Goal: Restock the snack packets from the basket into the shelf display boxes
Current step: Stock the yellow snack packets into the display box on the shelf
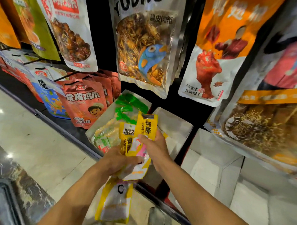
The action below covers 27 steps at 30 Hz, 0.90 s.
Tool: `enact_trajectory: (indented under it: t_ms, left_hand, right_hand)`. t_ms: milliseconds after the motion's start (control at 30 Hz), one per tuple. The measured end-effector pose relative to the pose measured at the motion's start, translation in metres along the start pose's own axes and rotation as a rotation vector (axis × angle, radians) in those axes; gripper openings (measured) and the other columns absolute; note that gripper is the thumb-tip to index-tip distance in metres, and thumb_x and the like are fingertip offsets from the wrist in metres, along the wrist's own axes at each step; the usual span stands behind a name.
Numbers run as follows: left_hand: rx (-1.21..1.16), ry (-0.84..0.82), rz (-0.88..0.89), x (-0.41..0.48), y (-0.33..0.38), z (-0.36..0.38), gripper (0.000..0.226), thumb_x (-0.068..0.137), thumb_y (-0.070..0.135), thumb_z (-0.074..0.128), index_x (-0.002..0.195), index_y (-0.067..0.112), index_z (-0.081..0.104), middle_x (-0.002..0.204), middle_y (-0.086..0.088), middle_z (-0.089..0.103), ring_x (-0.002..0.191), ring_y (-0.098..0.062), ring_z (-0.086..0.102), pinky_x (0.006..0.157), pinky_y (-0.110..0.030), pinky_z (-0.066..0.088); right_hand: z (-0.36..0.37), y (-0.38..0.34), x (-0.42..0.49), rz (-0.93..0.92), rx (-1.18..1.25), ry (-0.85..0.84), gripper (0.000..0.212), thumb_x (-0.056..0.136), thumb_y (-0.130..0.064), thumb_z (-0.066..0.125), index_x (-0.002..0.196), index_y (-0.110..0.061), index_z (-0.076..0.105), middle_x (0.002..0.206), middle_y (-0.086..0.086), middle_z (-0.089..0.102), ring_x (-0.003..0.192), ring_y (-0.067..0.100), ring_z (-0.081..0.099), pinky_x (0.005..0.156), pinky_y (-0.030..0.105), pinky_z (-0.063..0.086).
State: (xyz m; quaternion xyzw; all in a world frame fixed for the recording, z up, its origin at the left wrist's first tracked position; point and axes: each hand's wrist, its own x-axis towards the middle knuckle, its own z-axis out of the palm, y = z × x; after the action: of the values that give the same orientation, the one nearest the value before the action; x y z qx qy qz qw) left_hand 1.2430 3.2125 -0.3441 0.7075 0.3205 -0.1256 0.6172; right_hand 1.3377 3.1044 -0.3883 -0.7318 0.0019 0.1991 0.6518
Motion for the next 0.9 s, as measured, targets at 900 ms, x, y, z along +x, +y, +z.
enact_trajectory:
  t_ms: [900]
  left_hand:
    - [-0.346,0.167,0.011,0.008,-0.001,-0.01,0.018,0.092,0.014,0.069,0.107,0.005,0.07,0.091,-0.014,0.076,0.074,-0.029,0.072,0.067,-0.034,0.056]
  right_hand:
    - [-0.034,0.034,-0.033,-0.203,-0.766,-0.104,0.046,0.1,-0.039,0.046,0.143,-0.024,0.044,0.138,0.002,0.05,0.129,0.021,0.049,0.1,0.03,0.041]
